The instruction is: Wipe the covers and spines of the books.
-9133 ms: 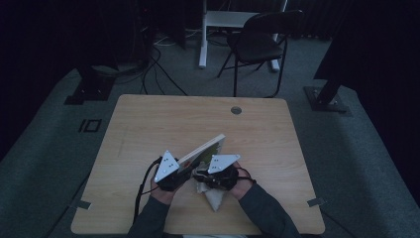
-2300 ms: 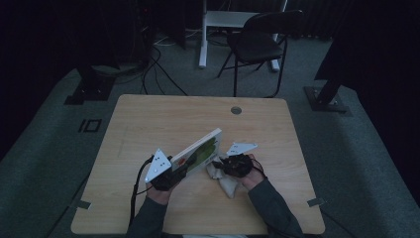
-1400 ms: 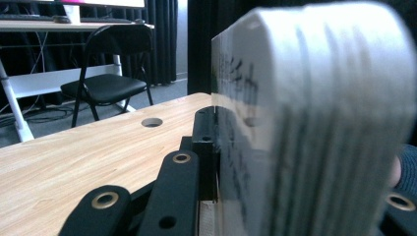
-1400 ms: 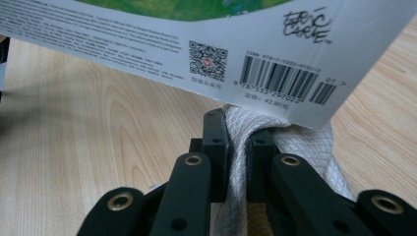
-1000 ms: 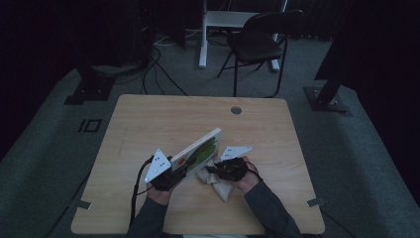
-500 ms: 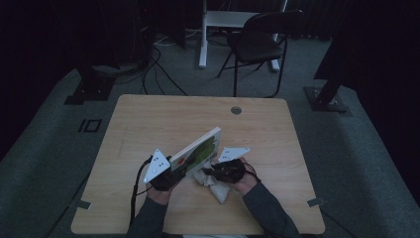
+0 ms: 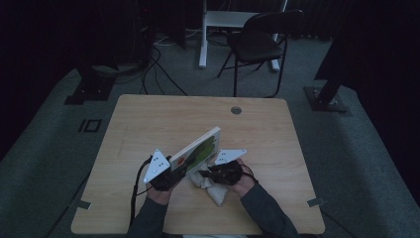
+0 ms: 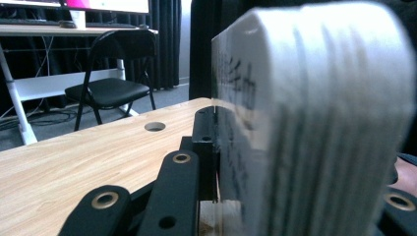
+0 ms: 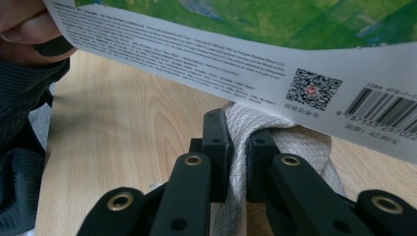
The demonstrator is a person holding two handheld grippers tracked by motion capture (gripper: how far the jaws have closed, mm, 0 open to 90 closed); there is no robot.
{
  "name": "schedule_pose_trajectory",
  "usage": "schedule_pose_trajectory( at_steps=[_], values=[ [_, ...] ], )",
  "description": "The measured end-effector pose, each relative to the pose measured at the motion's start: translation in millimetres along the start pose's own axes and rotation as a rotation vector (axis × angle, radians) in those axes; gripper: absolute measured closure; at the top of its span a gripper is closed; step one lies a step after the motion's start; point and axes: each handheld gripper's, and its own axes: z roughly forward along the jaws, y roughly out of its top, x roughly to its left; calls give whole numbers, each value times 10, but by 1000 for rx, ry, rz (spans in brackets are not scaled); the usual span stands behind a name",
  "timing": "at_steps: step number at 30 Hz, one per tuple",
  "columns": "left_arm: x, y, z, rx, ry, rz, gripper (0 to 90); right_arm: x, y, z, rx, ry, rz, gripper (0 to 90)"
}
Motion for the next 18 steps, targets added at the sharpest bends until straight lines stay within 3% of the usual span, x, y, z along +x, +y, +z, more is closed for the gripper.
schedule_pose_trajectory(
  at_steps=[18],
  values=[
    [5, -7, 4, 1, 4, 0, 778, 142, 42, 65, -1, 29, -31, 831]
  ],
)
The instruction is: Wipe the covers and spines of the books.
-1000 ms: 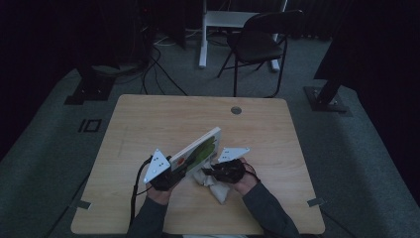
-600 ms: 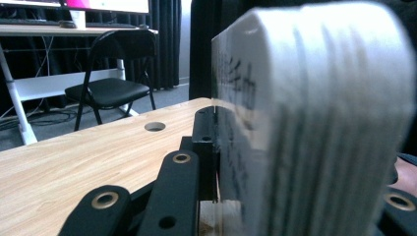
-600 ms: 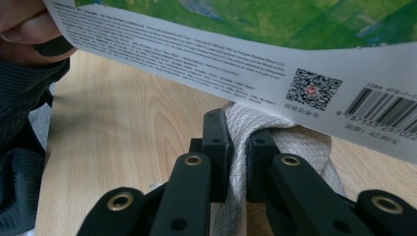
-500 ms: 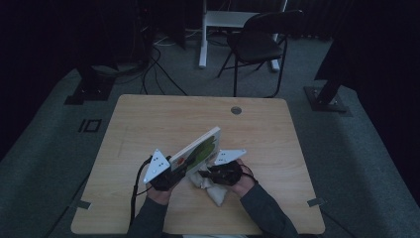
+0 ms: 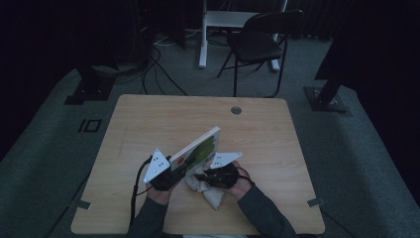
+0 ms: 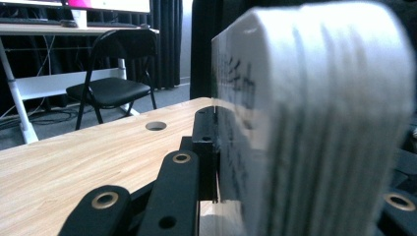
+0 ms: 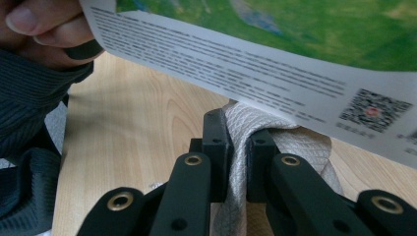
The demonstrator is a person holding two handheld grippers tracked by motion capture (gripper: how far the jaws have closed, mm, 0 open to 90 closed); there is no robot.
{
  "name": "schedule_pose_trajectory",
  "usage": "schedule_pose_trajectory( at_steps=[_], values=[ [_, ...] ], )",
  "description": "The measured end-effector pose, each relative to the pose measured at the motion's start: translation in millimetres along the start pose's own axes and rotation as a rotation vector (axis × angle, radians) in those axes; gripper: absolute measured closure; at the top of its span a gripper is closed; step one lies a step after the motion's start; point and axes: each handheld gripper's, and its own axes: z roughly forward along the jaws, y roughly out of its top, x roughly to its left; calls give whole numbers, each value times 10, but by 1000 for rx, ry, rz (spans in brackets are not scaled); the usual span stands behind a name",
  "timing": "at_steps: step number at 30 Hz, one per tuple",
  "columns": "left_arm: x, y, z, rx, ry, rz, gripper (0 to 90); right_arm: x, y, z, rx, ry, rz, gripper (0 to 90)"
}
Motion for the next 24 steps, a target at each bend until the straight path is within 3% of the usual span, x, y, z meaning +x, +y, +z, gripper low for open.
schedule_pose_trajectory(
  at_steps=[24],
  values=[
    [-3, -27, 27, 7, 15, -7, 778, 211, 53, 105, 0, 49, -43, 831]
  ],
)
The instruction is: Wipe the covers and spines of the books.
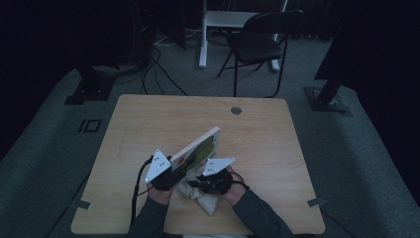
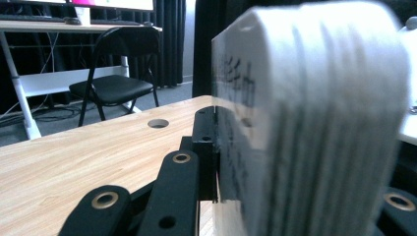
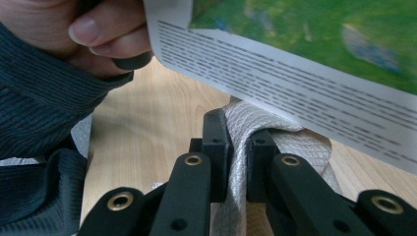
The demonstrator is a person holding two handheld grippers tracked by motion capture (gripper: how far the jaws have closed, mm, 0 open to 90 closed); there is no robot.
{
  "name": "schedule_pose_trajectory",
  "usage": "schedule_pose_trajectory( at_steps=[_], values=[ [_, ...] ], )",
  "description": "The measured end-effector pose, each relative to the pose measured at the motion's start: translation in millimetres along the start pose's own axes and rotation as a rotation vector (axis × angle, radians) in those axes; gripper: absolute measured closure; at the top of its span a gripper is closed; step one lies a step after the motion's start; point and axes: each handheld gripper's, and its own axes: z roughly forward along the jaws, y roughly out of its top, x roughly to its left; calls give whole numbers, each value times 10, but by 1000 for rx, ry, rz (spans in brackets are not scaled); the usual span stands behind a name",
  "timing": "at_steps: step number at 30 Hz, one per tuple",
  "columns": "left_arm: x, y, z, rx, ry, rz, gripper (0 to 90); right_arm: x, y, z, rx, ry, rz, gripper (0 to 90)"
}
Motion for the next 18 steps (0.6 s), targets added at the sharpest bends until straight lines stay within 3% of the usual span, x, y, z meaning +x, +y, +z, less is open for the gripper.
schedule_pose_trajectory(
  at_steps=[18],
  values=[
    [-14, -18, 12, -20, 4, -8, 778, 159, 66, 63, 5, 29, -50, 831]
  ],
)
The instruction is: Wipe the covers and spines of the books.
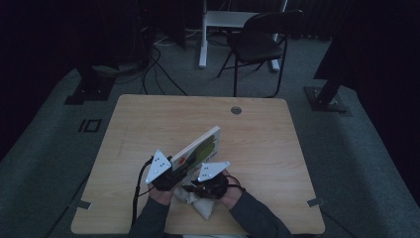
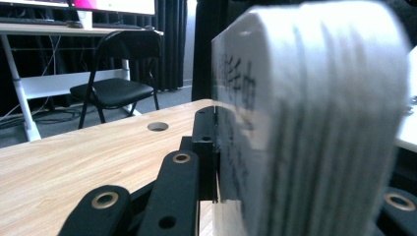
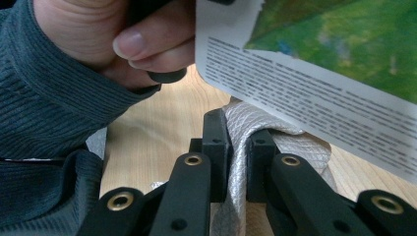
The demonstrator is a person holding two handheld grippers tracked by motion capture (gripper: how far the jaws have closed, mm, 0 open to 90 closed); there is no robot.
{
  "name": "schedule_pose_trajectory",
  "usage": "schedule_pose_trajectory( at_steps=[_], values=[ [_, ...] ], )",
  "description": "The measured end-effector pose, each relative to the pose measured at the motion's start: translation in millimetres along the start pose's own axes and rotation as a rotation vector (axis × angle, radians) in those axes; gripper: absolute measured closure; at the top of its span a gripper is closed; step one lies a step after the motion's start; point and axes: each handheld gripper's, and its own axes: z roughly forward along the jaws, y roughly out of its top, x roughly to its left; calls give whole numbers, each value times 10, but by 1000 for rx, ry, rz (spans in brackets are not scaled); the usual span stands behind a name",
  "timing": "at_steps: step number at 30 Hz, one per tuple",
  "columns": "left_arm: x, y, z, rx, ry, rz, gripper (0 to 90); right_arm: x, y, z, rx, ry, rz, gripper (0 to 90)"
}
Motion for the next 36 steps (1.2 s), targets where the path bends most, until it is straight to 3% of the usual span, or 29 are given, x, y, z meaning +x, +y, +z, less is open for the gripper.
schedule_pose_trajectory(
  at_steps=[12, 36],
  values=[
    [-11, -8, 11, -2, -1, -3, 778, 87, 34, 45, 3, 24, -32, 831],
    [18, 21, -31, -10, 17, -7, 778, 47, 1, 63, 6, 26, -20, 831]
  ],
)
